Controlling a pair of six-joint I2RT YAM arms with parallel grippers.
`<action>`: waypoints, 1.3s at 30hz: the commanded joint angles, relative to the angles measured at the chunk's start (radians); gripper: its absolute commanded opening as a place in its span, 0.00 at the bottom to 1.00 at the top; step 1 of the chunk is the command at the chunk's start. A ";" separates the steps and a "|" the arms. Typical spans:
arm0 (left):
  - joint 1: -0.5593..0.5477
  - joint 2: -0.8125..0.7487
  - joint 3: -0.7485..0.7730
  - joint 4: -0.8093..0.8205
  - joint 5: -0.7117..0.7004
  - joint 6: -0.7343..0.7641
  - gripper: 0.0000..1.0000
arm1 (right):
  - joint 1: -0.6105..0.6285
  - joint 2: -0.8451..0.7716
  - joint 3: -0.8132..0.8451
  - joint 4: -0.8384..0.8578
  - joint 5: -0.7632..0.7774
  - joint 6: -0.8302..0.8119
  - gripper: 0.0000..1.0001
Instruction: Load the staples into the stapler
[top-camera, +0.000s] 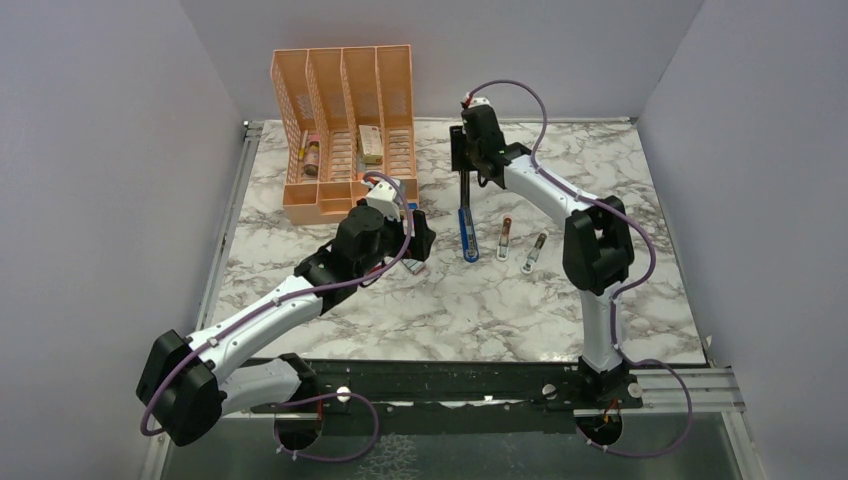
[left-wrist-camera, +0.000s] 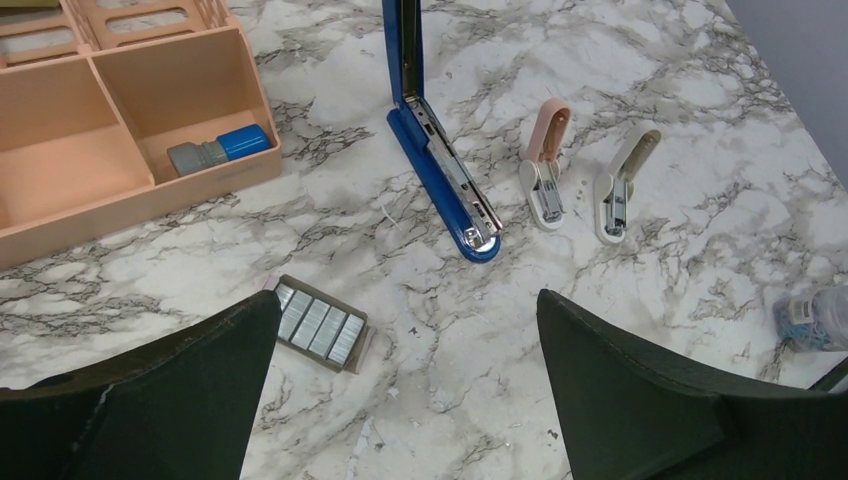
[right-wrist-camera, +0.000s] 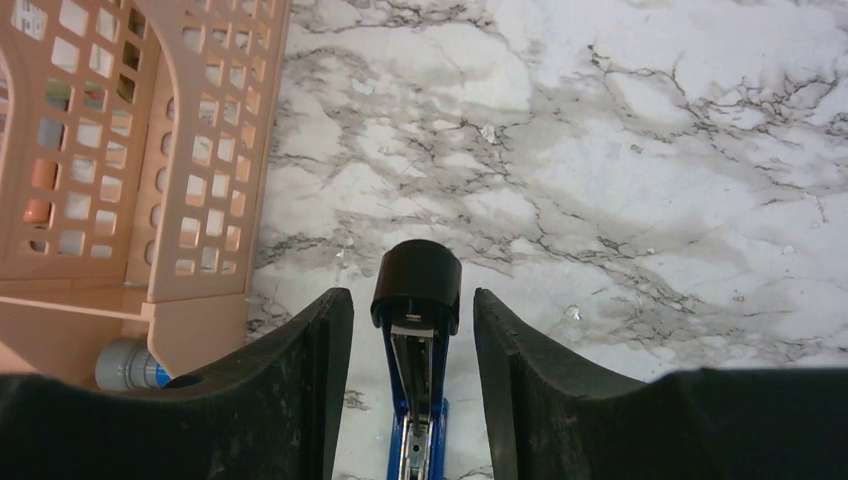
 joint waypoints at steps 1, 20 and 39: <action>0.004 0.013 0.013 -0.007 -0.027 -0.017 0.99 | -0.001 0.022 0.028 0.090 0.054 -0.057 0.50; 0.004 0.171 0.031 0.059 0.054 -0.277 0.89 | -0.001 0.060 0.119 -0.040 0.010 -0.052 0.41; 0.002 0.582 0.127 0.282 0.191 -0.418 0.46 | 0.005 -0.092 -0.055 -0.021 0.020 0.015 0.26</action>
